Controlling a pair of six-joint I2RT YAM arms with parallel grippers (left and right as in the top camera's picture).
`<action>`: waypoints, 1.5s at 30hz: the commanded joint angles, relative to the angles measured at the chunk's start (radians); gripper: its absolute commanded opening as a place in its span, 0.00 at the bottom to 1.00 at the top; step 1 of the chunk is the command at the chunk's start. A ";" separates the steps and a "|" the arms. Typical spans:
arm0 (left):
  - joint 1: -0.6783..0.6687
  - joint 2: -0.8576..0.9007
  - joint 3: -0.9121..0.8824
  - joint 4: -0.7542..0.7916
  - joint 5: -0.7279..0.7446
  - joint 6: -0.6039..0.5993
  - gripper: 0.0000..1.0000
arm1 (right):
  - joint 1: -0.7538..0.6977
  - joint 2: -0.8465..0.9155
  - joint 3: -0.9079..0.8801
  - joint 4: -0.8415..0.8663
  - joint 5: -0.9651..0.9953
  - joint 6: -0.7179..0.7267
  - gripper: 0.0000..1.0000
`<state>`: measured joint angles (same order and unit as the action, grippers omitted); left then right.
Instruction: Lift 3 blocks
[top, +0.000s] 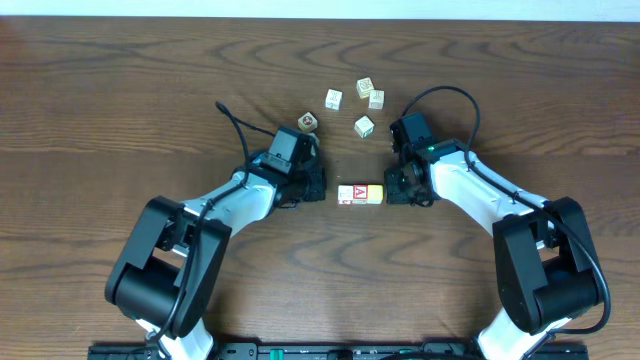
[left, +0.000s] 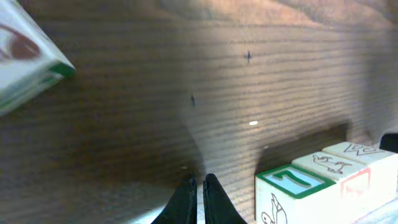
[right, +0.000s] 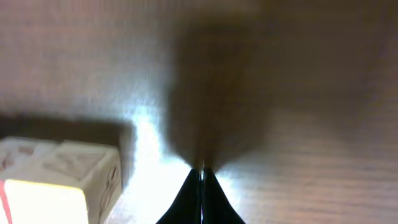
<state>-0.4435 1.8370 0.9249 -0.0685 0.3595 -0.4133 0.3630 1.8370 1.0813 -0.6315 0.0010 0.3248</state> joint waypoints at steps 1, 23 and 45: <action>0.025 -0.016 0.021 0.003 -0.013 0.066 0.07 | -0.010 -0.008 0.044 0.033 0.085 -0.012 0.01; 0.120 -1.037 0.039 -0.380 -0.401 0.241 0.17 | -0.010 -0.008 0.267 0.416 0.553 -0.230 0.85; 0.120 -1.362 0.039 -0.612 -0.529 0.241 0.71 | -0.008 -0.008 0.266 0.470 0.547 -0.229 0.99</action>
<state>-0.3271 0.4885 0.9508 -0.6796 -0.1387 -0.1818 0.3630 1.8366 1.3361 -0.1600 0.5323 0.0978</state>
